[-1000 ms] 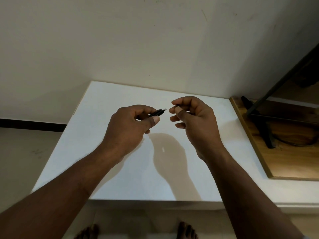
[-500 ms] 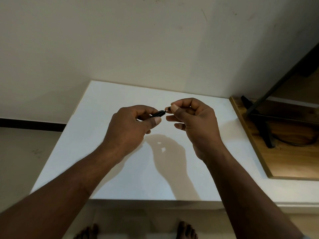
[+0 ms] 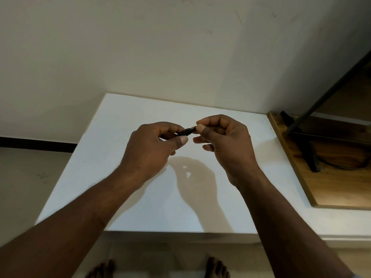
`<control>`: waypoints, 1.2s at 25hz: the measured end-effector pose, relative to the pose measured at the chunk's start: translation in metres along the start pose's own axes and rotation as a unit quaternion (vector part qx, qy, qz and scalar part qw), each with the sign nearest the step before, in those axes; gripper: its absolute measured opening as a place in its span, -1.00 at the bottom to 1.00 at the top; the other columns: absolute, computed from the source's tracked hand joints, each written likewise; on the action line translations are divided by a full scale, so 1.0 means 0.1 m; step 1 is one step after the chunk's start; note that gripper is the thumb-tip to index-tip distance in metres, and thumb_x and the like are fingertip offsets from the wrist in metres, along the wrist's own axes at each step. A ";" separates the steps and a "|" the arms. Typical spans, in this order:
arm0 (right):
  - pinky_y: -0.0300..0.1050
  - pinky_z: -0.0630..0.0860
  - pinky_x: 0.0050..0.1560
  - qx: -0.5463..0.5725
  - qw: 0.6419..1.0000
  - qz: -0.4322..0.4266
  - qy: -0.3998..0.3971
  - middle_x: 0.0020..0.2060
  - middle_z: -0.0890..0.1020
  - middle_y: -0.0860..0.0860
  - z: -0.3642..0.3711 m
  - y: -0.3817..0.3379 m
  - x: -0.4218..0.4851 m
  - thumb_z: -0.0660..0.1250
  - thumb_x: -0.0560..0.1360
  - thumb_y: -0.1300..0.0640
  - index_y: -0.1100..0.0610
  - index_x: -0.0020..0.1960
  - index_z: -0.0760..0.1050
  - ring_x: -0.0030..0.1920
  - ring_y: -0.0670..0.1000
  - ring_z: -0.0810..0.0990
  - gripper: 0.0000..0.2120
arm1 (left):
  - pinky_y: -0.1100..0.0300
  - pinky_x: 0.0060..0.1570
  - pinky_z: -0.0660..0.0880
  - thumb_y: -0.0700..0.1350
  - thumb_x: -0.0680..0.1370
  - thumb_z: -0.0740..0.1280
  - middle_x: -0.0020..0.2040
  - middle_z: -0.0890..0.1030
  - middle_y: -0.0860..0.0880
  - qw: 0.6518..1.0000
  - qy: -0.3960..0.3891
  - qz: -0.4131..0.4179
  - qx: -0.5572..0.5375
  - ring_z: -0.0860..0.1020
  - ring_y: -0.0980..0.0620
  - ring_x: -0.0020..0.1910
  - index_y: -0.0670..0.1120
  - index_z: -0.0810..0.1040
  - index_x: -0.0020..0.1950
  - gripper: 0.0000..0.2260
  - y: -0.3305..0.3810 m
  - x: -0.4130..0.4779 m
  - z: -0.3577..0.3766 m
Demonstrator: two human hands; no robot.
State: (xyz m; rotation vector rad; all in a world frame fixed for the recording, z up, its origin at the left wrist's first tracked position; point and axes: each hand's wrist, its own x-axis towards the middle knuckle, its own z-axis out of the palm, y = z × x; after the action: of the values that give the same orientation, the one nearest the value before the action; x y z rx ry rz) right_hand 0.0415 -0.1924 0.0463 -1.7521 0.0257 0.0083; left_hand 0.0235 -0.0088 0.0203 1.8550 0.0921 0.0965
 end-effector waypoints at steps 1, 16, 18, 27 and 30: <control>-0.12 0.57 -0.12 -0.004 1.000 0.000 -0.001 -0.12 0.82 -0.01 0.00 0.00 0.00 0.48 0.59 0.16 0.04 0.00 0.67 -0.11 0.00 0.81 -0.97 | 0.20 -0.20 0.50 0.02 0.53 0.52 -0.17 0.74 0.14 1.000 0.000 0.000 0.001 0.70 0.15 -0.30 0.17 0.74 0.03 -0.90 0.00 0.00 0.00; -0.21 0.58 -0.18 -0.046 0.999 0.001 0.002 -0.15 0.81 -0.03 0.01 0.01 0.00 0.45 0.63 0.12 0.05 0.01 0.70 -0.14 -0.03 0.80 -0.95 | 0.23 -0.23 0.50 0.03 0.53 0.51 -0.17 0.73 0.16 1.000 -0.005 0.010 0.024 0.69 0.17 -0.28 0.17 0.74 0.00 -0.93 -0.02 0.00 0.00; -0.18 0.59 -0.16 -0.056 0.998 0.003 -0.003 -0.16 0.80 -0.03 0.01 0.01 -0.01 0.45 0.63 0.11 0.06 -0.01 0.69 -0.14 -0.03 0.80 -0.93 | 0.24 -0.22 0.49 0.03 0.53 0.51 -0.18 0.72 0.18 0.999 -0.006 0.016 0.034 0.69 0.17 -0.28 0.18 0.74 -0.01 -0.94 -0.03 0.00 -0.01; -0.09 0.57 -0.14 -0.076 0.996 0.025 -0.037 -0.18 0.79 -0.01 0.07 0.02 -0.04 0.39 0.65 0.03 0.14 -0.18 0.61 -0.18 -0.02 0.77 -0.73 | 0.19 -0.18 0.55 0.05 0.53 0.50 -0.15 0.73 0.23 0.997 -0.005 0.049 0.052 0.68 0.13 -0.23 0.22 0.74 -0.02 -0.93 -0.02 -0.03 -0.01; -0.08 0.56 -0.16 -0.067 0.997 0.029 -0.040 -0.20 0.78 0.02 0.06 0.01 -0.04 0.36 0.65 0.05 0.10 -0.25 0.54 -0.19 0.03 0.77 -0.70 | 0.23 -0.19 0.52 0.07 0.53 0.49 -0.13 0.73 0.24 0.996 -0.016 0.055 0.066 0.67 0.15 -0.22 0.22 0.74 -0.01 -0.93 -0.01 -0.03 0.01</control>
State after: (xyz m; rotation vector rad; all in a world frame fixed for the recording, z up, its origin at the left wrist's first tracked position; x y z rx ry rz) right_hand 0.0377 -0.1867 0.0441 -1.8829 0.0177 0.1239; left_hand 0.0205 -0.0099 0.0188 1.9923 -0.0264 0.1387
